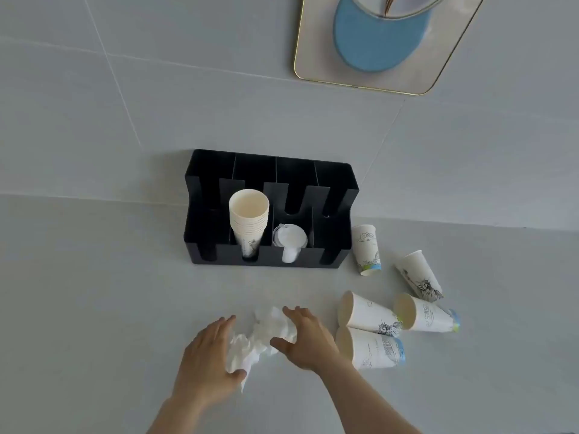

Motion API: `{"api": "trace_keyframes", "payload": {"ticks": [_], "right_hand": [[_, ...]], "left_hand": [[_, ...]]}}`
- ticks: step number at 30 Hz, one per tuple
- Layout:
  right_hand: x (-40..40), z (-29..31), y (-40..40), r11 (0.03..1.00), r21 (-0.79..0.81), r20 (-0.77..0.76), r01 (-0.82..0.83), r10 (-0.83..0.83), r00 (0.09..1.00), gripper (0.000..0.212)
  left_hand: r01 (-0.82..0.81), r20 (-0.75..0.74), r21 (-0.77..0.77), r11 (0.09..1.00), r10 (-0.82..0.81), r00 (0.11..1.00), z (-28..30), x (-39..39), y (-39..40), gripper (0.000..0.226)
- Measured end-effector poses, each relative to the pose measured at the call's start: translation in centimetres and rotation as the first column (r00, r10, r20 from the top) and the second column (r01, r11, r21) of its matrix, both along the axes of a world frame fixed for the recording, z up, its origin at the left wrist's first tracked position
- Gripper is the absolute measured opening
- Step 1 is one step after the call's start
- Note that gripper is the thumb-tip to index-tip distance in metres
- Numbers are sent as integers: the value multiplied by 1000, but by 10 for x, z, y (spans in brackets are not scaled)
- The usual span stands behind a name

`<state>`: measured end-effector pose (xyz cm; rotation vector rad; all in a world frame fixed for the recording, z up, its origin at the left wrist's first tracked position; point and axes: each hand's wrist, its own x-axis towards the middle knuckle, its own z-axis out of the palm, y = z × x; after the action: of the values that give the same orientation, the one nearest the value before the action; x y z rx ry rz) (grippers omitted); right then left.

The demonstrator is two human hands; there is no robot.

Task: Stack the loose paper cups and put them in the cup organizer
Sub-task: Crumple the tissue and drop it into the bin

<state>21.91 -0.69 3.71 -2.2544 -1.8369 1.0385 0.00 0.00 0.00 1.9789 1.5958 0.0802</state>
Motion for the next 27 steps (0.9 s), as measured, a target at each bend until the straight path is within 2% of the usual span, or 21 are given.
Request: {"api": "trace_keyframes", "payload": {"ticks": [6, 14, 21, 24, 27], "right_hand": [[-19, -20, 6, 998, -63, -38, -4, 2, 999, 75], [-28, -40, -1, 997, -7, -46, 73, -74, 996, 47], [-28, -43, -4, 946, 39, -212, 322, -307, 928, 22], [-22, -41, -1, 928, 17, -286, 373, -353, 891, 11], [-13, -34, 2, 916, -31, -388, 399, -379, 840, 9]], "left_hand": [[-73, 18, -57, 996, 74, 997, -11, -2, -2, 93], [-146, 131, -115, 983, 161, 978, -24, 8, 0, 63], [-231, 302, -159, 960, 270, 914, -19, 31, 9, 39], [-245, 311, -122, 962, 271, 911, -16, 38, 15, 27], [-216, 304, -50, 975, 221, 927, -17, 45, 18, 24]]}}
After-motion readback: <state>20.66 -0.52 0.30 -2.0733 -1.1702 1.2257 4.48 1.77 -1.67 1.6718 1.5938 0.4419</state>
